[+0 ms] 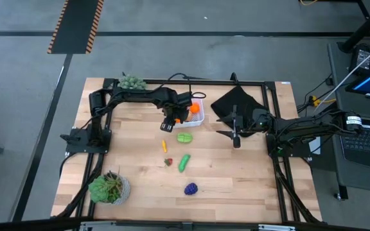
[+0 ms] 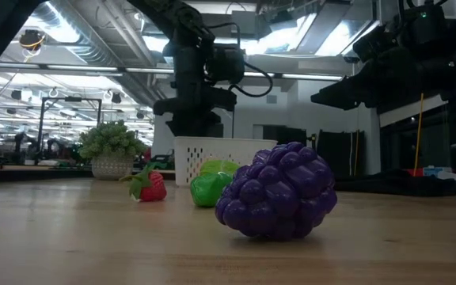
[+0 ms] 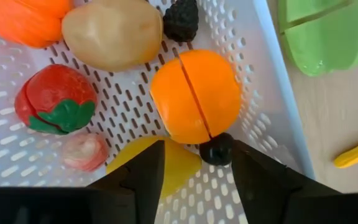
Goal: Pick and placing Produce into tupperware
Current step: Put the corn into the white bin
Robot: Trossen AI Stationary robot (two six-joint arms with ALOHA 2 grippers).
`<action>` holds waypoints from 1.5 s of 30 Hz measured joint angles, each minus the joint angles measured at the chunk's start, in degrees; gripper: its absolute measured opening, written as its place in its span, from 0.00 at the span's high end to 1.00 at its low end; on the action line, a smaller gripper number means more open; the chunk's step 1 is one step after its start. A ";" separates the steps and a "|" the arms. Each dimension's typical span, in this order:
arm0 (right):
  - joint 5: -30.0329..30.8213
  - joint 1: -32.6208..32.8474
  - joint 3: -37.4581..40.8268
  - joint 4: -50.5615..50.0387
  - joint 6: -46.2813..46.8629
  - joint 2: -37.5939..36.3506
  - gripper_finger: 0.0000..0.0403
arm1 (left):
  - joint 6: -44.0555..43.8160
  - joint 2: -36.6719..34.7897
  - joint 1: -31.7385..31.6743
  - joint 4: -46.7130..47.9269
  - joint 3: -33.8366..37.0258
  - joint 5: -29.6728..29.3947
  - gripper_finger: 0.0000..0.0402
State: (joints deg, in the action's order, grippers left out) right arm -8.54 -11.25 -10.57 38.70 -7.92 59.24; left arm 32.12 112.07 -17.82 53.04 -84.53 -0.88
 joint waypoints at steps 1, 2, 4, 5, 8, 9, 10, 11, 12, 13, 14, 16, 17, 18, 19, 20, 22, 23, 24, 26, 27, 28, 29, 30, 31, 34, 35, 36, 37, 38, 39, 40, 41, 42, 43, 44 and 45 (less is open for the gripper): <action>0.00 0.00 0.00 0.01 -0.02 0.00 0.40 | 0.00 0.00 0.00 0.00 0.00 0.01 0.56; 0.00 0.00 0.00 0.00 -0.04 0.00 0.40 | 0.00 0.00 0.00 0.00 0.00 -0.01 0.56; 0.00 0.00 0.00 0.02 -0.07 0.00 0.40 | 0.00 0.00 -0.12 0.00 0.00 -0.55 0.56; 0.00 0.00 0.00 0.02 -0.07 0.00 0.40 | 0.00 0.00 -0.19 -0.02 0.00 -1.06 0.56; 0.00 0.00 0.00 0.01 -0.07 0.00 0.40 | 0.00 -0.53 -0.68 -0.04 0.00 -1.56 0.56; 0.00 0.00 0.00 0.02 -0.07 0.00 0.40 | 0.00 -0.95 -0.71 -0.26 0.00 -1.57 0.56; 0.00 0.00 0.00 0.02 -0.07 0.00 0.40 | 0.00 -1.57 -0.85 -0.67 0.00 -1.58 0.56; 0.00 0.00 0.00 0.06 -0.09 0.00 0.40 | 0.00 -2.31 -0.97 -1.37 0.00 -1.54 0.56; 0.00 0.00 0.00 0.11 -0.11 0.00 0.40 | 0.02 -3.15 -1.07 -2.54 0.00 -1.38 0.56; 0.00 0.00 0.00 0.13 -0.14 0.00 0.40 | 0.02 -3.96 -1.02 -4.32 0.00 -1.30 0.56; 0.00 0.00 0.00 0.13 -0.25 0.00 0.40 | 0.00 -4.96 -0.93 -6.09 0.00 -1.30 0.56; 0.00 0.00 0.00 0.24 -0.28 0.00 0.40 | 0.02 -7.33 -0.92 -8.50 0.00 -1.18 0.56; 0.02 0.00 0.00 0.28 -0.22 0.00 0.40 | 0.00 -8.59 -0.91 -10.50 0.00 -1.13 0.56; 0.02 0.01 0.00 0.35 -0.22 0.00 0.40 | 0.00 -9.95 -0.88 -12.02 0.00 -0.90 0.55; 0.00 0.02 0.00 0.43 -0.20 0.00 0.40 | -0.04 -11.29 -0.92 -12.78 0.00 -0.34 0.55; 0.02 0.00 0.00 0.48 -0.17 0.00 0.40 | -0.27 -12.63 -1.22 -13.62 0.00 1.14 0.55; 0.00 0.02 0.00 0.53 -0.16 0.00 0.40 | -1.32 -15.03 -2.44 -15.52 0.00 8.15 0.55; 0.00 0.02 0.00 0.66 -0.15 0.00 0.40 | -2.17 -16.30 -3.32 -15.61 0.26 12.95 0.55; 0.00 0.00 0.00 0.82 -0.15 0.00 0.40 | -2.87 -17.49 -4.17 -15.82 0.79 17.46 0.55; 0.00 0.02 0.00 0.86 -0.15 0.00 0.40 | -3.18 -20.23 -5.25 -17.11 2.90 23.28 0.55; 0.00 0.02 0.00 0.85 -0.15 0.00 0.40 | -3.54 -21.54 -5.35 -17.35 4.27 23.91 0.55; 0.00 0.01 0.00 0.79 -0.14 -0.02 0.40 | -4.33 -22.89 -5.09 -18.88 5.82 23.55 0.55; 0.00 0.02 0.00 0.59 -0.13 -0.02 0.40 | -5.17 -24.38 -4.77 -20.73 7.54 22.33 0.55; -0.02 0.02 0.00 0.54 -0.13 -0.02 0.40 | -6.03 -25.93 -4.35 -21.97 9.35 20.62 0.55; 0.00 0.02 0.00 0.59 -0.13 -0.02 0.40 | -6.69 -27.72 -3.78 -23.70 11.37 18.61 0.55; 0.00 0.02 0.00 0.70 -0.13 -0.04 0.40 | -8.41 -32.92 -2.46 -28.81 17.69 15.12 0.55; 0.00 0.02 0.00 0.85 -0.13 -0.04 0.40 | -9.20 -34.84 -2.04 -30.12 20.22 14.91 0.55; 0.00 0.02 0.00 0.87 -0.13 -0.04 0.40 | -9.80 -36.57 -1.56 -31.80 22.43 14.90 0.55; 0.00 0.02 0.00 0.88 -0.13 -0.04 0.40 | -10.72 -38.38 -0.99 -34.29 24.59 14.83 0.55; 0.00 0.02 0.00 0.86 -0.13 -0.04 0.40 | -11.28 -40.41 -0.41 -35.87 27.16 14.85 0.55; 0.00 0.02 0.00 0.89 -0.12 -0.04 0.40 | -12.29 -42.23 0.18 -37.88 29.61 14.84 0.55; 0.00 0.02 0.00 0.88 -0.05 -0.04 0.40 | -13.29 -44.01 0.86 -40.36 32.14 14.53 0.55; -0.01 0.02 0.00 0.95 0.20 -0.04 0.40 | -14.22 -45.70 1.69 -42.41 34.69 13.60 0.55; -0.02 0.02 0.00 1.13 0.36 -0.04 0.40 | -15.01 -47.37 2.66 -44.67 37.18 12.31 0.55; -0.02 0.02 0.00 1.36 0.58 -0.04 0.40 | -15.57 -49.11 3.71 -46.89 39.56 10.79 0.55; -0.02 0.02 0.00 1.43 0.96 -0.04 0.40 | -16.09 -50.68 4.88 -49.59 41.97 9.18 0.55; -0.02 0.04 0.00 1.54 1.46 -0.04 0.40 | -16.86 -52.04 6.07 -51.80 43.89 7.84 0.55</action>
State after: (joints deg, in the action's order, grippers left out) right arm -8.56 -11.20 -10.57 40.23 -6.46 59.20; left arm 15.26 60.04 -11.75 1.24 -40.64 6.96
